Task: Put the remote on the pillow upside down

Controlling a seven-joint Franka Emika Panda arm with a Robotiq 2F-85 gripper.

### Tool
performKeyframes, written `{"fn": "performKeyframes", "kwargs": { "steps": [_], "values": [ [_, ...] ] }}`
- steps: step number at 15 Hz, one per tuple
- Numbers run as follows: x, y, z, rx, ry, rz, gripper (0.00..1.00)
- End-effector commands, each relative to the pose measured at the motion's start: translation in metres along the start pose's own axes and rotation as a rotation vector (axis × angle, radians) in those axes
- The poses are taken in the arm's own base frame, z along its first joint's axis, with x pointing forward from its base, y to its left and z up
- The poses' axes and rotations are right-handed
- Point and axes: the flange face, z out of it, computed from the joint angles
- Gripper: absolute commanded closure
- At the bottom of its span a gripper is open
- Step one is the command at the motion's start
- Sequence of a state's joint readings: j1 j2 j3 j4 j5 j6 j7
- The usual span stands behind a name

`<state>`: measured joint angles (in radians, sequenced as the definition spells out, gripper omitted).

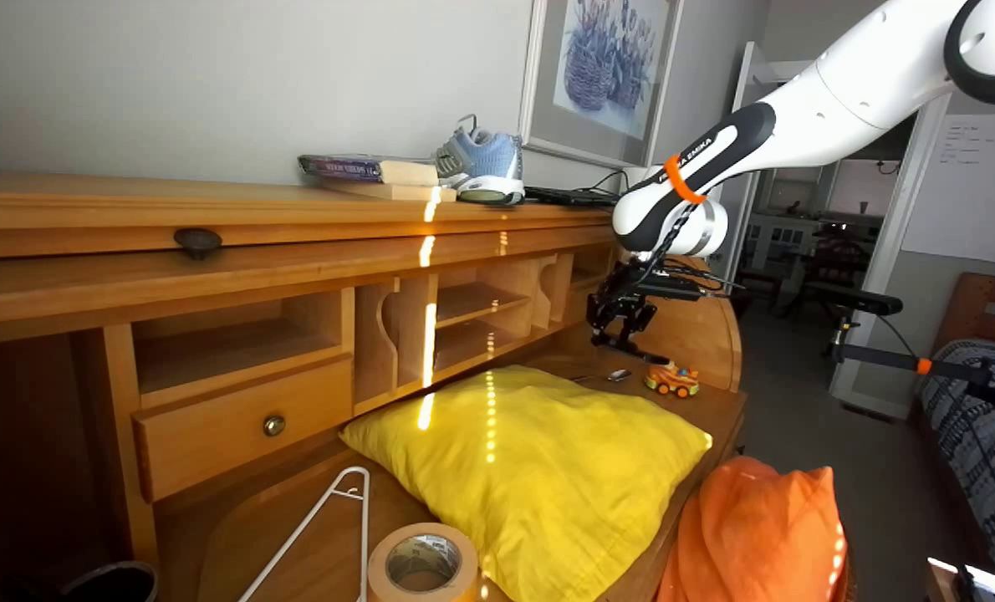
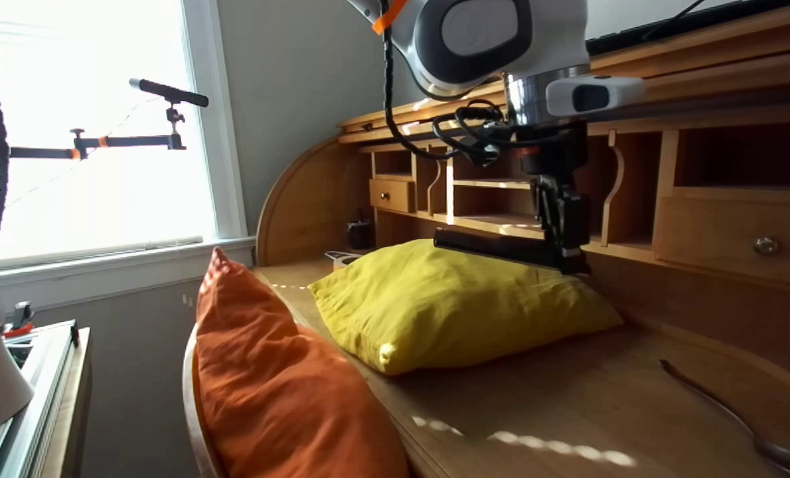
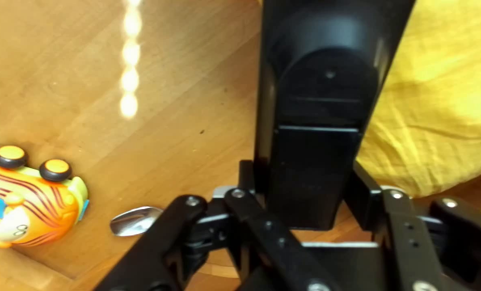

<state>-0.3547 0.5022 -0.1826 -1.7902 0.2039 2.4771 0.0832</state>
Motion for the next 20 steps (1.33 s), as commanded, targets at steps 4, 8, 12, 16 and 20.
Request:
{"fn": "performKeyframes", "kwargs": {
  "steps": [4, 8, 12, 16, 20],
  "values": [
    [-0.069, -0.057, 0.002, 0.025, 0.109, -0.198, 0.69],
    [-0.111, -0.077, 0.012, 0.043, 0.142, -0.301, 0.69],
    [-0.138, -0.09, 0.02, 0.055, 0.204, -0.373, 0.19],
    [-0.157, -0.09, 0.007, 0.072, 0.218, -0.355, 0.01],
    [-0.175, -0.074, -0.012, 0.047, 0.108, -0.335, 0.0]
  ]
}}
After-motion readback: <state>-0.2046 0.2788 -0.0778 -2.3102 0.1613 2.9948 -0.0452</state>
